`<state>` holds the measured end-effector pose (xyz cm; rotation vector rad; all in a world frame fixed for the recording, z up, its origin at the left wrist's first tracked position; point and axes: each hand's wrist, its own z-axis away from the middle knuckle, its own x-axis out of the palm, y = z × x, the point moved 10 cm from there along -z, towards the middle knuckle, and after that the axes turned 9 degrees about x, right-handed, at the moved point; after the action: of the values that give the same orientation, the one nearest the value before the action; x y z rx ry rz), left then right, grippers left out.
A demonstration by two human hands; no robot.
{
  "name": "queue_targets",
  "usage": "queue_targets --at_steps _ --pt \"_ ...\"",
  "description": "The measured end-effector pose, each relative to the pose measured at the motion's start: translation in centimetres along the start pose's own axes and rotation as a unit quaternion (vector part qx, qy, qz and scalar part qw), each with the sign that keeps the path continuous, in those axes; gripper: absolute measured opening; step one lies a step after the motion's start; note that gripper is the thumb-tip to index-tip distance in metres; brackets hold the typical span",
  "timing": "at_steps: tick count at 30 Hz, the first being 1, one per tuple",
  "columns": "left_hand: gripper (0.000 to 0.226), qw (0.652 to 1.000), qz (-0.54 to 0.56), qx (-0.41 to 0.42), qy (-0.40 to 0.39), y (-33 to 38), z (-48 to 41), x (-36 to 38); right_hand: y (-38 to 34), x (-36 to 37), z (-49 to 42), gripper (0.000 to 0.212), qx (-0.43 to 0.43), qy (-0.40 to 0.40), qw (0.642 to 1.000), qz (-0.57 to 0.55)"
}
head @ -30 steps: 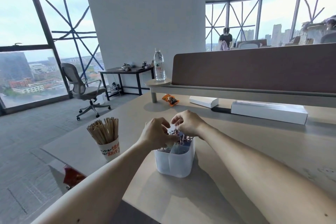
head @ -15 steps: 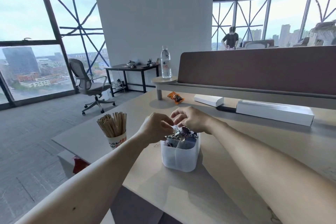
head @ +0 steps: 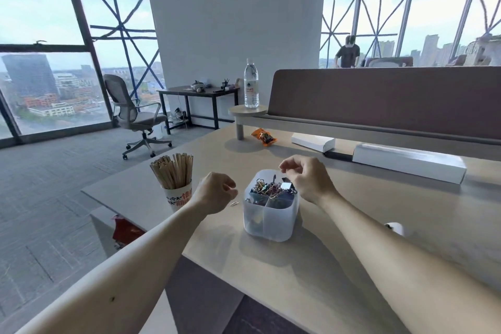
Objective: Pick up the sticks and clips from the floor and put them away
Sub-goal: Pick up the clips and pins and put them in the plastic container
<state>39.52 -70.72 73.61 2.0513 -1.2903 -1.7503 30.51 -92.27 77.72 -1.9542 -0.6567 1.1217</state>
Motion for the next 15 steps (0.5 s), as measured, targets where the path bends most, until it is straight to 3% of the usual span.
queue_targets --at_steps 3,5,10,15 --pt "0.029 0.998 -0.061 -0.003 -0.023 -1.6 0.5 1.2 2.2 -0.9 2.8 0.015 -0.035 0.11 0.993 -0.008" --pt "0.036 0.996 -0.081 -0.011 -0.04 -2.6 0.6 2.1 4.3 -0.7 4.6 0.019 -0.038 0.136 0.989 -0.046" --pt "0.042 0.993 -0.091 -0.05 -0.049 -4.8 0.1 3.9 6.4 1.3 5.3 0.038 -0.023 0.057 0.99 -0.127" --pt "0.021 0.99 -0.124 -0.067 -0.01 -4.8 -0.5 5.2 7.4 2.4 4.6 0.032 -0.005 0.017 0.987 -0.159"
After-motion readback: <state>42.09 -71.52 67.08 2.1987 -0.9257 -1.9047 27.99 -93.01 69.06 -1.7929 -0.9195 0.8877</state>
